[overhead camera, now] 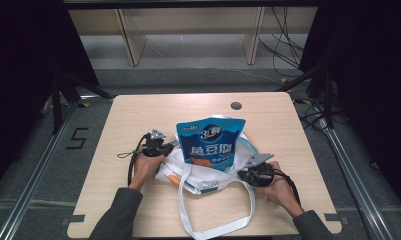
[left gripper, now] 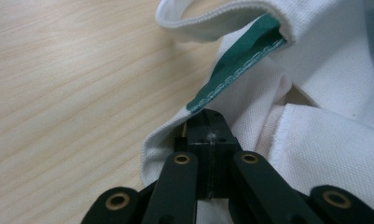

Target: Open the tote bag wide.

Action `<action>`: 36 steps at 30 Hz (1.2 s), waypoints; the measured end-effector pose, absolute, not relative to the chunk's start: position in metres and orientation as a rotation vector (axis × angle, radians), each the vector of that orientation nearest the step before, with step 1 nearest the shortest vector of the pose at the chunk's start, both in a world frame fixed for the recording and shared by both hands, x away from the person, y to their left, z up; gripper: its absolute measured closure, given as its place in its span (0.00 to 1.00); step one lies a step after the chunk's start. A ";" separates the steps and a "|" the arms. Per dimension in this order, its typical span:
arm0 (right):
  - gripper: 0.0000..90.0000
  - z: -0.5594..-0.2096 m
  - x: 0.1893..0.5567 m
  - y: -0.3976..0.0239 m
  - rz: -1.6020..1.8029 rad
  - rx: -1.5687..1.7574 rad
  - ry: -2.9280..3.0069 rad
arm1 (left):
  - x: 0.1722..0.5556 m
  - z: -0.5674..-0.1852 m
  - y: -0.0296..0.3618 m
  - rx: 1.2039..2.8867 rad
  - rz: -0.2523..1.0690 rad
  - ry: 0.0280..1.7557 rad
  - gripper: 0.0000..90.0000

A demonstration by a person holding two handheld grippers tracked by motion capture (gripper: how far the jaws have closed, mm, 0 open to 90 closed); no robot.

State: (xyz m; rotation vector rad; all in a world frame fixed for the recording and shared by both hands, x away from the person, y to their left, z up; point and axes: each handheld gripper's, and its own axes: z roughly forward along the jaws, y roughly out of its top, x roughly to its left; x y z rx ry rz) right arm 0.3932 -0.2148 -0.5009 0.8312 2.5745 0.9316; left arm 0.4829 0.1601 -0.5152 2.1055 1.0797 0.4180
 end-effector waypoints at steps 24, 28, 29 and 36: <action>0.98 -0.461 0.475 -0.234 0.897 0.908 2.247 | 0.380 -0.498 0.126 2.237 0.390 0.673 0.98; 0.98 -0.494 0.489 -0.235 0.809 0.986 2.286 | 0.377 -0.507 0.122 2.275 0.426 0.658 0.99; 0.98 -0.503 0.491 -0.232 0.804 1.010 2.296 | 0.376 -0.508 0.121 2.283 0.442 0.650 0.99; 0.92 -0.494 0.491 -0.234 0.826 1.023 2.259 | 0.374 -0.503 0.118 2.313 0.510 0.640 0.98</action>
